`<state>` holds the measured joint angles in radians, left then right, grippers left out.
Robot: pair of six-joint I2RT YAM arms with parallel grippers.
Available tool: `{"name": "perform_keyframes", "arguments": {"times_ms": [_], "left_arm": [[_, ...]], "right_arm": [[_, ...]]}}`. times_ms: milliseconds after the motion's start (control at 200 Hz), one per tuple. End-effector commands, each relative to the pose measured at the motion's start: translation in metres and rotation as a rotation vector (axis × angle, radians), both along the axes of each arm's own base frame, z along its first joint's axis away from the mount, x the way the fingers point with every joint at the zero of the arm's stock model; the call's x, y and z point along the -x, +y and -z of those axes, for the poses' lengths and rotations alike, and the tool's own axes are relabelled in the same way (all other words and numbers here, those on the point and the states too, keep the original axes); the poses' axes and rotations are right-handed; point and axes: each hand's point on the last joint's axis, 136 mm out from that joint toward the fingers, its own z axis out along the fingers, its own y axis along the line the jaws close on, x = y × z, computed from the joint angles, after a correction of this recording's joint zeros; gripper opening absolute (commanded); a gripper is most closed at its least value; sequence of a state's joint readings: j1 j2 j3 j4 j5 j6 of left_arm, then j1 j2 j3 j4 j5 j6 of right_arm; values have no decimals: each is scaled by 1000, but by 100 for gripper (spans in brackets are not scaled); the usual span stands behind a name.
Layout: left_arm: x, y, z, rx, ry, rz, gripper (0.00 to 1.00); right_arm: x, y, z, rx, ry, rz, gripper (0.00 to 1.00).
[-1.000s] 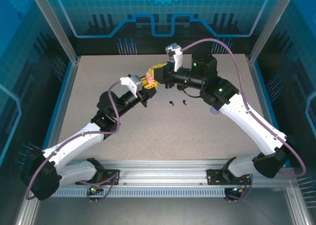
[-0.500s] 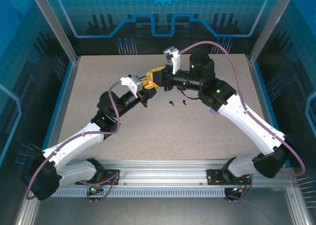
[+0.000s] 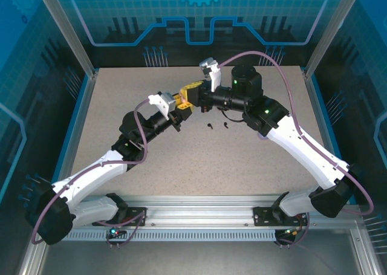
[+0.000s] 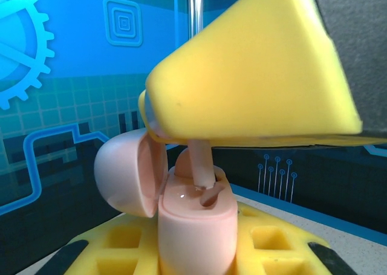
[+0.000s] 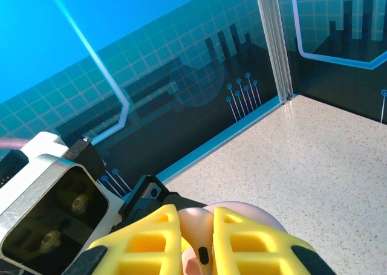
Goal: Insert the wireless bluetooth earbuds into the charging case
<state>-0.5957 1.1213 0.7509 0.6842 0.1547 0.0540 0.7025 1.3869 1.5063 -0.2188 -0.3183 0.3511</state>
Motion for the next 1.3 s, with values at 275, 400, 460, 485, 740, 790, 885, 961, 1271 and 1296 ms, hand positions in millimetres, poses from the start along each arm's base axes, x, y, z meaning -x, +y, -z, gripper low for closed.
{"name": "perform_keyframes", "arguments": {"times_ms": [275, 400, 460, 485, 740, 790, 885, 961, 1271, 1296], "left_arm": [[7, 3, -30, 33, -83, -9, 0], [6, 3, -29, 33, -81, -11, 0], [7, 4, -30, 34, -82, -11, 0], [7, 4, -30, 36, -81, -12, 0], [6, 4, -30, 35, -80, -13, 0], [7, 4, -30, 37, -81, -12, 0], [7, 5, -30, 36, -82, -15, 0], [8, 5, -31, 38, -84, -15, 0], [11, 6, -34, 41, -92, -9, 0], [10, 6, -33, 40, -90, -10, 0]], "right_arm": [[14, -3, 7, 39, -29, -25, 14], [15, -3, 7, 41, -36, -30, 14], [15, -3, 7, 41, -34, -30, 14], [15, -3, 7, 40, -34, -33, 14], [17, 6, 13, 71, -19, -73, 13], [18, 8, 16, 80, -16, -80, 14], [17, 10, 19, 96, -10, -80, 13], [16, 9, 21, 103, -8, -74, 13], [2, -1, 20, 99, -19, 25, 13], [1, -2, 19, 97, -19, 30, 13]]}}
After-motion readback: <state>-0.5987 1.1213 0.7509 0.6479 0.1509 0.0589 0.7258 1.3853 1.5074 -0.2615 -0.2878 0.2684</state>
